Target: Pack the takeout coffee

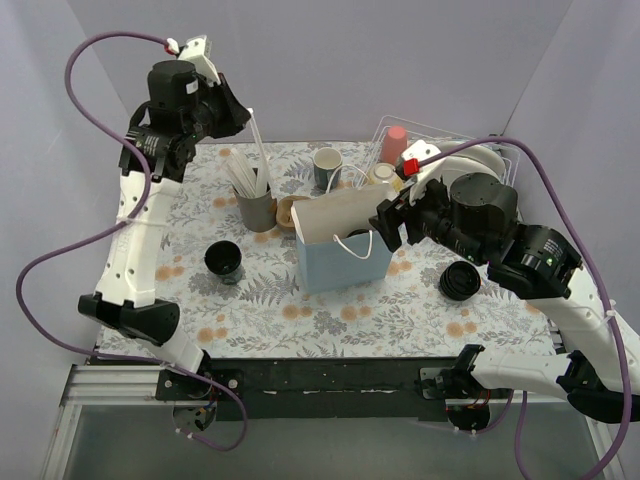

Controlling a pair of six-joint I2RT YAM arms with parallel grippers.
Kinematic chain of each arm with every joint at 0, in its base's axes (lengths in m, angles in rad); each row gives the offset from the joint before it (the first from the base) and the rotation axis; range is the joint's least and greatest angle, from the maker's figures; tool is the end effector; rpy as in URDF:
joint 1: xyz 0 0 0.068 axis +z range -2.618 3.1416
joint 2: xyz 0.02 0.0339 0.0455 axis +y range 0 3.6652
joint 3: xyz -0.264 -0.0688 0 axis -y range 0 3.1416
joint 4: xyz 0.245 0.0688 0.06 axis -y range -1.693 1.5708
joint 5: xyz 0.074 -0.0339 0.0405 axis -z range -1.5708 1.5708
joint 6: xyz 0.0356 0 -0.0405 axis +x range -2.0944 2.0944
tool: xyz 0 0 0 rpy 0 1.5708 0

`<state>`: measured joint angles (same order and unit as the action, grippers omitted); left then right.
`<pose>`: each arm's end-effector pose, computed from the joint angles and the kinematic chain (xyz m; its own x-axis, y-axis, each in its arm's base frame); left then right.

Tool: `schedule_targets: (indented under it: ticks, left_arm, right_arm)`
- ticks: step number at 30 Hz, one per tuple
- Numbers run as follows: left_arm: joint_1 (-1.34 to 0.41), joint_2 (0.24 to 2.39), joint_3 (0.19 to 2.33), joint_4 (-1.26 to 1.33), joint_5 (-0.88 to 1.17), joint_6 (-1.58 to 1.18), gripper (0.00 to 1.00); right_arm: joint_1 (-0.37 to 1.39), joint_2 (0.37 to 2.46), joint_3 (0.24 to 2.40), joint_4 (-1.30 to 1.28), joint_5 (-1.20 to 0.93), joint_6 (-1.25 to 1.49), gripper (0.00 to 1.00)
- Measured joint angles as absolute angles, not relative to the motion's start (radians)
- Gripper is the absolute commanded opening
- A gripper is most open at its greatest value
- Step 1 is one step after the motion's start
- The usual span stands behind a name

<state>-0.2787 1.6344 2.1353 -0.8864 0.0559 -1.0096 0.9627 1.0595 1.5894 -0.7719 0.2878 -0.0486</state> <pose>0.3113 -0.0911 0.5061 -0.4671 -0.7456 -0.4754 -0.1334 0.5909 -0.7957 0.1093 0.1394 0.4934 -0.1062 -0.2341 -0.9664 -0.6355 0.7635 -0.1151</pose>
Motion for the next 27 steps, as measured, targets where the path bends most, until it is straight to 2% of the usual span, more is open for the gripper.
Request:
schedule_targets:
  ticks: [8, 16, 19, 27]
  left_arm:
    - [-0.279, 1.513, 2.189, -0.833, 0.196, -1.02, 0.0]
    - [-0.279, 1.44, 2.175, -0.712, 0.413, -1.167, 0.0]
    - [-0.279, 1.4, 2.098, -0.652, 0.479, -1.229, 0.0]
    - [-0.279, 1.257, 1.727, -0.545, 0.566, -1.291, 0.0]
  right_arm:
    - [0.963, 1.053, 1.594, -0.768, 0.317, -0.026, 0.82]
    - [0.963, 1.022, 1.603, -0.768, 0.343, 0.028, 0.81]
    - [0.963, 1.002, 1.603, -0.768, 0.353, 0.041, 0.81]
    - [0.963, 0.977, 1.603, -0.768, 0.376, 0.054, 0.81]
